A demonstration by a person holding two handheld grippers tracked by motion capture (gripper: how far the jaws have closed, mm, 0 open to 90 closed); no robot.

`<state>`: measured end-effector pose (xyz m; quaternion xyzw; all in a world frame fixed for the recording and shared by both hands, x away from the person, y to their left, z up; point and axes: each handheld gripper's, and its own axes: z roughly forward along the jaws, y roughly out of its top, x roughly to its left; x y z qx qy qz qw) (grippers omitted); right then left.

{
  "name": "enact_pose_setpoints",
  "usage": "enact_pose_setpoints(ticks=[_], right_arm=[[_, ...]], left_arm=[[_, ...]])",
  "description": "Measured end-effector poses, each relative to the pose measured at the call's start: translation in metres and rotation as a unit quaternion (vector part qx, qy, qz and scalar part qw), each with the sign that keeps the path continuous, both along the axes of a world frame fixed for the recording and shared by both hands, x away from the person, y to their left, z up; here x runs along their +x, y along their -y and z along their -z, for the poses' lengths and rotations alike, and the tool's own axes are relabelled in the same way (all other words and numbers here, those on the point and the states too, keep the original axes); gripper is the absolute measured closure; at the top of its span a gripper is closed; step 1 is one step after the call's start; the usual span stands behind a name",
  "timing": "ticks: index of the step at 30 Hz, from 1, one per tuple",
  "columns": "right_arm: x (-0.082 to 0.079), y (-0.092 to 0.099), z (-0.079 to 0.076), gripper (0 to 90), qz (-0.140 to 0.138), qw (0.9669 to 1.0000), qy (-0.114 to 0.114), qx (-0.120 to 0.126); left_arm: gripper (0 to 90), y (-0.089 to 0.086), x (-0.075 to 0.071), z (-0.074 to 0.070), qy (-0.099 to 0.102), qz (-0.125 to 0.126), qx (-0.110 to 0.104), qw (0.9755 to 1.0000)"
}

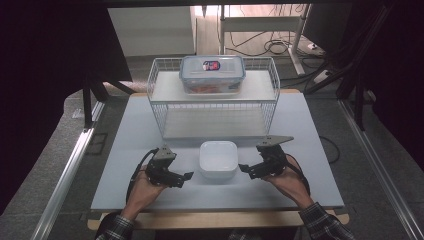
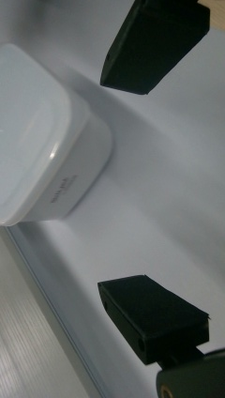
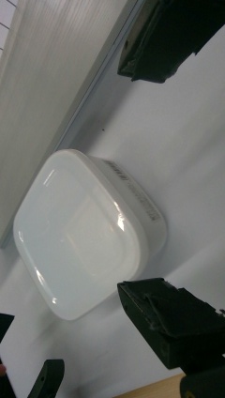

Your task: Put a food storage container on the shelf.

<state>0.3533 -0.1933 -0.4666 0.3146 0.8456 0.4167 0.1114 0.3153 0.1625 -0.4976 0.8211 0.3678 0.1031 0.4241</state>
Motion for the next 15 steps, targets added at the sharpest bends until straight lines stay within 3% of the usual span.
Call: enact_pose_setpoints(ticks=[2,6,11,15], right_arm=[[0.003,-0.002,-0.003,0.6,-0.002,0.9999,-0.011,0.003],[0.008,-0.008,-0.006,4.3,0.001,0.9999,-0.011,-0.01],[0.019,-0.018,-0.002,9.4,-0.006,0.9996,-0.026,-0.009],[0.029,-0.027,0.005,9.1,-0.021,0.9986,-0.049,-0.002]], left_arm=[[4.4,0.002,0.007,-0.003,-0.01,0.005,-0.01,0.9999],[6.0,0.012,0.022,-0.01,-0.018,0.02,-0.017,0.9995],[10.6,0.031,0.038,-0.013,-0.017,0.027,-0.003,0.9995],[12.2,0.042,0.052,-0.004,-0.047,0.031,-0.019,0.9982]])
